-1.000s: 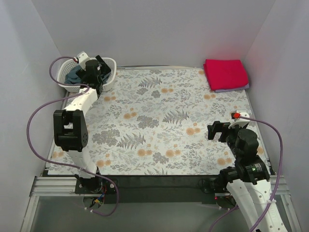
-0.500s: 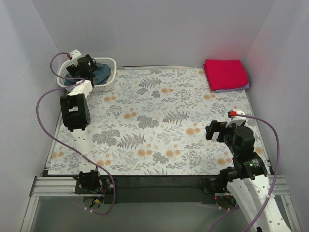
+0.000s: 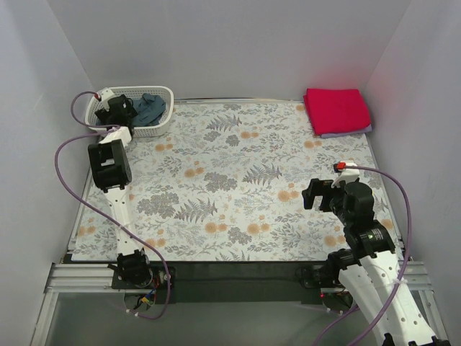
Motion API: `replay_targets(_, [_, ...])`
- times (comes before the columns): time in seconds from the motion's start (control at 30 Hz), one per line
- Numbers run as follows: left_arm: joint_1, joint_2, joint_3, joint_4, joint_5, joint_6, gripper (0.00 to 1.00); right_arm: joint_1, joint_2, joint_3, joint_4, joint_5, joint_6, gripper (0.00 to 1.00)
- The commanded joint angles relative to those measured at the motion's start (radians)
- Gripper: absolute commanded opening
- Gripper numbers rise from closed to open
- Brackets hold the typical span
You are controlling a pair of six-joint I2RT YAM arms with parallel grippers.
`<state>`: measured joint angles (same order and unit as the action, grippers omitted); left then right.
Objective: Fold and stack the t-shirts
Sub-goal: Move the tshirt to the center of the board
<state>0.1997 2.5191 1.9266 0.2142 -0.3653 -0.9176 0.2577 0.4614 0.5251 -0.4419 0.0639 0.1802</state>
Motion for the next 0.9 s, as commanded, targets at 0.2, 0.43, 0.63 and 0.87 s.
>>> replay_targets(0.2, [0.012, 0.017, 0.018, 0.022, 0.045, -0.006, 0.04, 0.003, 0.011, -0.007, 0.042, -0.032, 0.007, 0.94])
replay_targets(0.43, [0.012, -0.133, -0.023, 0.062, 0.091, -0.032, 0.0, 0.005, 0.022, -0.002, 0.043, -0.055, -0.002, 0.94])
replay_targets(0.63, [0.0, -0.328, -0.021, 0.051, 0.198, -0.107, 0.0, 0.003, 0.026, 0.016, 0.043, -0.102, -0.012, 0.93])
replay_targets(0.87, [-0.075, -0.575, -0.023, -0.051, 0.357, -0.122, 0.0, 0.005, 0.002, 0.096, 0.04, -0.161, -0.015, 0.95])
